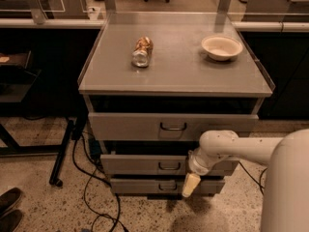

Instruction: Open middle drawer

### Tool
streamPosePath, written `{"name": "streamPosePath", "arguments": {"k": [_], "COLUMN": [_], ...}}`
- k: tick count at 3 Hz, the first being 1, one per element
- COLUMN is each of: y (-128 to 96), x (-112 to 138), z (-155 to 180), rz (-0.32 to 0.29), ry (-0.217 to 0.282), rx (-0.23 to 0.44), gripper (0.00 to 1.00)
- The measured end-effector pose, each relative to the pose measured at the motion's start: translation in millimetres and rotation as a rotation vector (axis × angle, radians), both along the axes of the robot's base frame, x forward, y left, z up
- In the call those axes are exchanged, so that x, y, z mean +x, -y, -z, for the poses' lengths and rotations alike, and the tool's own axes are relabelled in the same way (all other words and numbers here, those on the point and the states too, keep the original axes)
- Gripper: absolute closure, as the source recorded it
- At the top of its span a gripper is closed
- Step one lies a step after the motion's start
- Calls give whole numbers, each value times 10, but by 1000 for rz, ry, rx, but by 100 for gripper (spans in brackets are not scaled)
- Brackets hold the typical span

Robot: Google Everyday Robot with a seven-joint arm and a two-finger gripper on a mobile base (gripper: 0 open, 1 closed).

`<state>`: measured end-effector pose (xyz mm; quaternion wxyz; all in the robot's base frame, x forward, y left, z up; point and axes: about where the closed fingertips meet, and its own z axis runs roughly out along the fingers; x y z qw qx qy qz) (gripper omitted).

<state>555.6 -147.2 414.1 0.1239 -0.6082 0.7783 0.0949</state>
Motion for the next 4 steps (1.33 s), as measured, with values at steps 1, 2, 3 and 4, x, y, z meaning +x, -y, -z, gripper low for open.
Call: {"name": "streamPosePath", "arguments": {"k": [1, 2, 3, 4], "y": [131, 436, 451, 348], "x": [-298, -760, -774, -609], "z": [-237, -706, -719, -568], "rz": [4, 37, 39, 16], "ry": [-12, -15, -15, -11], "rx": [15, 49, 50, 34], "gripper": [0, 0, 0, 0]}}
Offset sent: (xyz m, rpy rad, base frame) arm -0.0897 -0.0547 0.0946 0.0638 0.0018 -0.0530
